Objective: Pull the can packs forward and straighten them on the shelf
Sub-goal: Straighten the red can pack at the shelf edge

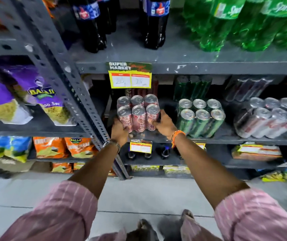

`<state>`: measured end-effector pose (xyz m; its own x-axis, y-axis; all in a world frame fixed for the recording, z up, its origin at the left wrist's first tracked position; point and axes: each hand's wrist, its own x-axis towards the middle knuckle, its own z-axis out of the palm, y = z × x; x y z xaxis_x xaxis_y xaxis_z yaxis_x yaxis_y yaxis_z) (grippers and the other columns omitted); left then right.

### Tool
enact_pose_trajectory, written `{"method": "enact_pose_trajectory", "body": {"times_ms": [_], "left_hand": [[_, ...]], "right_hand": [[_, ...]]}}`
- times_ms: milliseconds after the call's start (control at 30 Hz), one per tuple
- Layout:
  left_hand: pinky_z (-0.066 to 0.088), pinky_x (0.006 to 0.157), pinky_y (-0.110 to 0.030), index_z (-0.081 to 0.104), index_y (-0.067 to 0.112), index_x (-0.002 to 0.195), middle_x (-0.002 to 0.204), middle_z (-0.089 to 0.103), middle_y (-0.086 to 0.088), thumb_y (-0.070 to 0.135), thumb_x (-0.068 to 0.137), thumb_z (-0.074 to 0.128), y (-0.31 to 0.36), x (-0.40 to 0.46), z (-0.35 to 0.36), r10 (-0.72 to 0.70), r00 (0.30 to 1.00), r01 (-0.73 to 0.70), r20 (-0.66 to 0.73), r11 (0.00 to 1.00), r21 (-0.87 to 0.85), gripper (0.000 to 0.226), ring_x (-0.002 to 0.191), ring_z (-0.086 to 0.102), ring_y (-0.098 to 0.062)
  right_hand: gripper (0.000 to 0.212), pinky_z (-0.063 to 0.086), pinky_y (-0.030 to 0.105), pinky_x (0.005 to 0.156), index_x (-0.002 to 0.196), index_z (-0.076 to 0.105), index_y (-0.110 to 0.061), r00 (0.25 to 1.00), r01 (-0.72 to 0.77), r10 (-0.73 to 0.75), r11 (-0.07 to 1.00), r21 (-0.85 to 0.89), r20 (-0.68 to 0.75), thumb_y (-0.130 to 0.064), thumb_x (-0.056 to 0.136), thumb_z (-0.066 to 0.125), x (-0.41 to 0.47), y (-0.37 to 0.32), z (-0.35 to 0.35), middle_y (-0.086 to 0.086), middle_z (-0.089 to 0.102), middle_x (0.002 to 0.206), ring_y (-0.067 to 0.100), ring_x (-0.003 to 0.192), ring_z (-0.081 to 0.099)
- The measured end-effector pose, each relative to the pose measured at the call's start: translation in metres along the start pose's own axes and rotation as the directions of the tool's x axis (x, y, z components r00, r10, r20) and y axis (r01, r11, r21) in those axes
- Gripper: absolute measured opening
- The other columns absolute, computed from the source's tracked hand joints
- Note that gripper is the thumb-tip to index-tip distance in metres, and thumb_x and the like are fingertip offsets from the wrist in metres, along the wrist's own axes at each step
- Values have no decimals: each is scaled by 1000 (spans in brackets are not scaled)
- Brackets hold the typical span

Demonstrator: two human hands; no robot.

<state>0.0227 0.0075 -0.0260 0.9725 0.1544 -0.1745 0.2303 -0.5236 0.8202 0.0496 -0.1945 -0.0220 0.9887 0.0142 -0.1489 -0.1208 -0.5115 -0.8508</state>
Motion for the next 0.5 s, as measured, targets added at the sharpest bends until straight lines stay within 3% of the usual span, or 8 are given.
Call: {"method": "enact_pose_trajectory", "body": {"times_ms": [133,200,300,367,500], "left_hand": [[47,107,-49,42,-7,138,137,61,-26,4,97,56,-14,-4,-1,58,998,-57,7,994,-98,45,126,59,-42],[44,111,-49,43,-9,139,140,59,-25,3,97,57,-20,-7,-5,101,995,-102,-9,991,-82,46,132,56,-38],[42,114,-51,38,-7,140,143,55,-26,1,96,57,-25,-10,-6,105,994,-106,-12,988,-112,49,135,53,-39],[43,114,-45,37,-4,142,143,57,-22,5,96,59,-26,-11,-6,87,996,-89,-27,992,-89,51,135,54,-36],[42,116,-46,36,-1,144,142,57,-21,1,95,59,-27,-13,-5,34,998,-40,-45,992,-119,54,135,54,-35]], "right_hand": [[45,46,28,82,126,49,-6,999,26,-27,998,-51,-32,-14,86,70,-6,7,6,13,68,123,26,110,65],[46,51,35,87,127,48,-6,999,31,-32,998,-47,-28,-14,87,70,-12,10,10,14,67,124,29,112,65],[41,47,30,85,122,49,-7,997,47,-50,998,-48,-52,-15,88,71,-19,13,15,13,68,121,28,110,65],[40,49,33,88,121,49,-6,997,56,-58,998,-40,-48,-14,88,70,-21,13,16,13,68,121,29,110,65],[40,52,43,99,124,48,-7,999,45,-46,998,-41,-24,-13,90,69,-23,12,13,13,67,124,28,113,64]]}}
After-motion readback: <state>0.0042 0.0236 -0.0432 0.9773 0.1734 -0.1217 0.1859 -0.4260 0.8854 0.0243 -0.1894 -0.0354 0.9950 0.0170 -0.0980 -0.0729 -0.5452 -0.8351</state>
